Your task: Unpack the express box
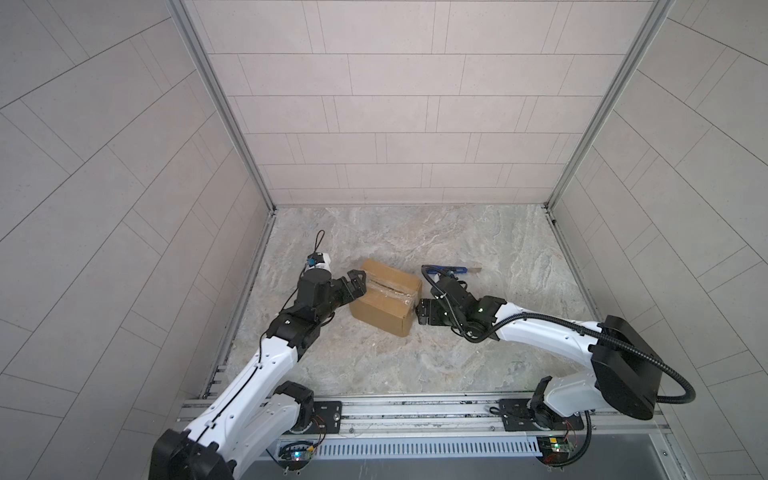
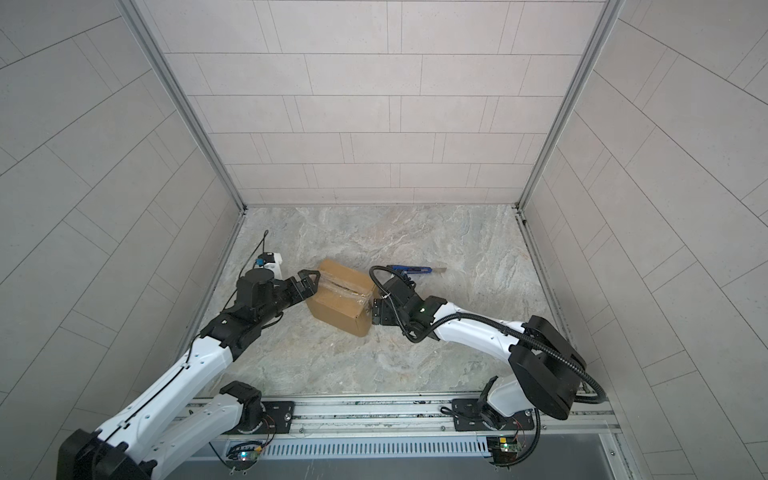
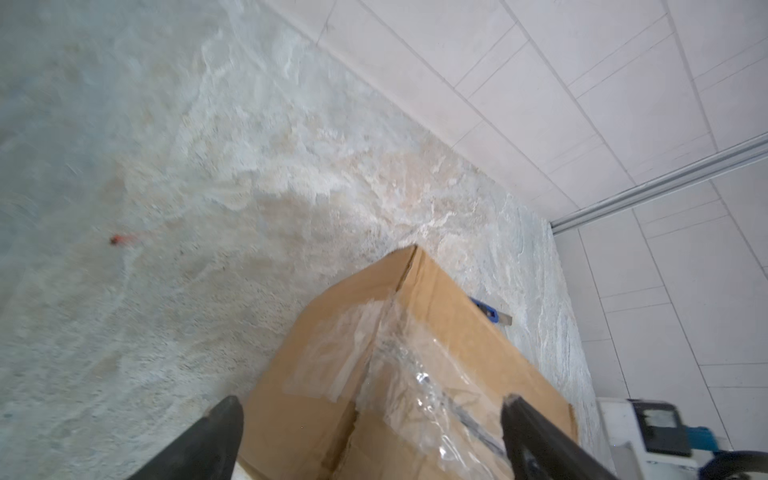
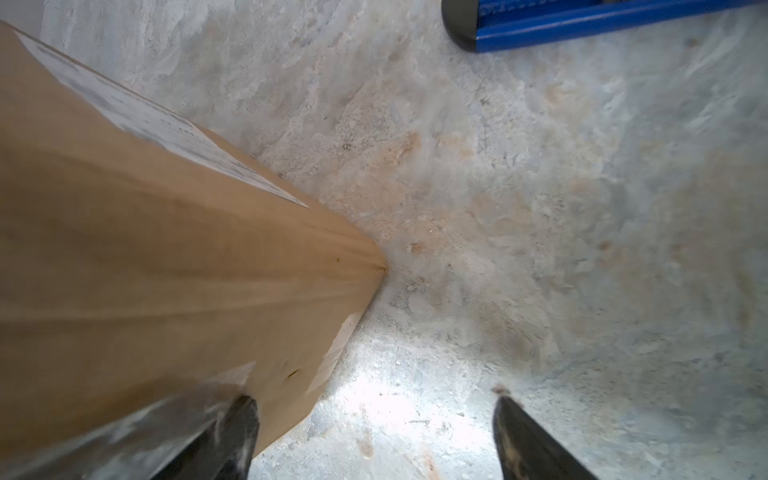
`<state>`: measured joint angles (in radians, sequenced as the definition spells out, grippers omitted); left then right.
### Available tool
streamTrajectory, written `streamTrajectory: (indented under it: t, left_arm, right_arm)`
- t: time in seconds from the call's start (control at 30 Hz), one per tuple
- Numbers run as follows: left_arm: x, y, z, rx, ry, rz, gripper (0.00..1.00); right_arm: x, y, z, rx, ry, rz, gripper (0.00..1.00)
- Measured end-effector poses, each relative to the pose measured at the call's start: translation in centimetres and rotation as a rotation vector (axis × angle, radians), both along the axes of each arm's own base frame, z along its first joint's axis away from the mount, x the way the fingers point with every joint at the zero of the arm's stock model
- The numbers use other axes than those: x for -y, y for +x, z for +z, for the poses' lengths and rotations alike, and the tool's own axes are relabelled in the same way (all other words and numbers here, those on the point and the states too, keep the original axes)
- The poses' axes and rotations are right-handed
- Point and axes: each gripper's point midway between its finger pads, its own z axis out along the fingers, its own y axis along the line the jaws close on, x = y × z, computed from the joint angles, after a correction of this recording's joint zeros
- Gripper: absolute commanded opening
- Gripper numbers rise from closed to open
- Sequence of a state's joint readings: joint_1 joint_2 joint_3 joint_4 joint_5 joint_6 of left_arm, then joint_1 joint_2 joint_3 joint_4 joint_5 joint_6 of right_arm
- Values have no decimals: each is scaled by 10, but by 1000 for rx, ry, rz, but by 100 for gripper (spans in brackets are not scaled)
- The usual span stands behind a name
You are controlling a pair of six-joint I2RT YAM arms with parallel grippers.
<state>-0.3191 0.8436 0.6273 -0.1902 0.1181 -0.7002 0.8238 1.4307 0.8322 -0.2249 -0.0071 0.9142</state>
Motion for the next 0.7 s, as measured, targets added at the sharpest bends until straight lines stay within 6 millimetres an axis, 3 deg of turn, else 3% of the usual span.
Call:
streamTrajectory:
  t: [0.1,0.17,0.27,0.4,0.53,0.7]
  left_arm:
    - [-9,-17,26,29,-1,-7,100]
    - [-6,-31,28,19,-19,-38,100]
    - [1,-50,16,-20,-74,-83,100]
    - [16,-67,-26,-132,-123,-130,100]
    - [31,-64,-42,-178,-174,-157,100]
    - [43,-39,-47,-173,-205,-157,100]
  right_arm:
    - [-1,1,0,-1,14,-12,90]
    - [-3,2,0,0,22,-17,90]
    - [-6,3,-5,-11,27,-17,90]
    - [-9,3,-16,-36,19,-12,89]
    - [-14,5,-18,-44,20,-8,89]
    - [-9,12,-9,-16,19,-68,89]
